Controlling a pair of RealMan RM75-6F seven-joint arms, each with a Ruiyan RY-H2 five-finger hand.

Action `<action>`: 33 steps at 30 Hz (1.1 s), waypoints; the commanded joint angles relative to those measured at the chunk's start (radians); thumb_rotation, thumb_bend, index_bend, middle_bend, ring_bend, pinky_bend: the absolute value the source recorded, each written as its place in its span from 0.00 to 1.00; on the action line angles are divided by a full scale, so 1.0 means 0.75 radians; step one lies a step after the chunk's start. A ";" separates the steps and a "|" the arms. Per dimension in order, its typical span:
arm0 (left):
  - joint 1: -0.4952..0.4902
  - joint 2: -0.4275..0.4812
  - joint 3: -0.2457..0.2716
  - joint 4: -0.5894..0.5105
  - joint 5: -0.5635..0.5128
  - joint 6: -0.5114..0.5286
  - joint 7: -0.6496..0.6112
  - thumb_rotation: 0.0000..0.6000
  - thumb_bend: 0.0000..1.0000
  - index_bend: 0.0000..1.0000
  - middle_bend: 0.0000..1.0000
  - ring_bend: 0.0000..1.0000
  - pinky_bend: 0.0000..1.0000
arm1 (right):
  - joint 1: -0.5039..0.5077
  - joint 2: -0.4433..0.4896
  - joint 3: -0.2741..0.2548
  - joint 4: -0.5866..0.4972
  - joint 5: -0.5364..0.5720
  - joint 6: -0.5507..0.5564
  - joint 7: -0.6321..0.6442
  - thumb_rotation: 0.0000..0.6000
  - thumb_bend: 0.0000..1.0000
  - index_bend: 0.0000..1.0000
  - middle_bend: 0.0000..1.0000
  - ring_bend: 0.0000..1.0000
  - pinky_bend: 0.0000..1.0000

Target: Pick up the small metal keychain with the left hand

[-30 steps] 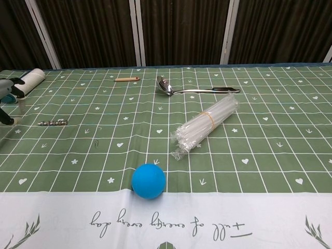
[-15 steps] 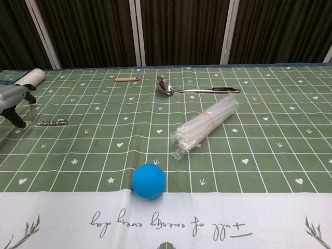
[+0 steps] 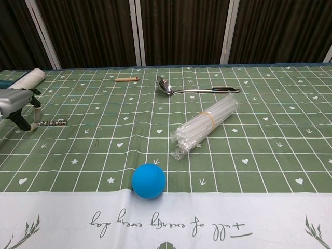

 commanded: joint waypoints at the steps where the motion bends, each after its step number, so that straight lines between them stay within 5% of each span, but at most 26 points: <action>1: -0.005 -0.011 -0.002 0.013 0.000 -0.009 -0.005 1.00 0.33 0.51 0.00 0.00 0.00 | 0.001 -0.001 0.000 0.000 0.001 -0.001 -0.002 1.00 0.00 0.05 0.00 0.00 0.08; 33: -0.030 -0.043 -0.011 0.026 0.030 -0.027 -0.025 1.00 0.34 0.51 0.00 0.00 0.00 | -0.001 -0.004 0.001 -0.002 0.004 0.000 -0.013 1.00 0.00 0.06 0.00 0.00 0.08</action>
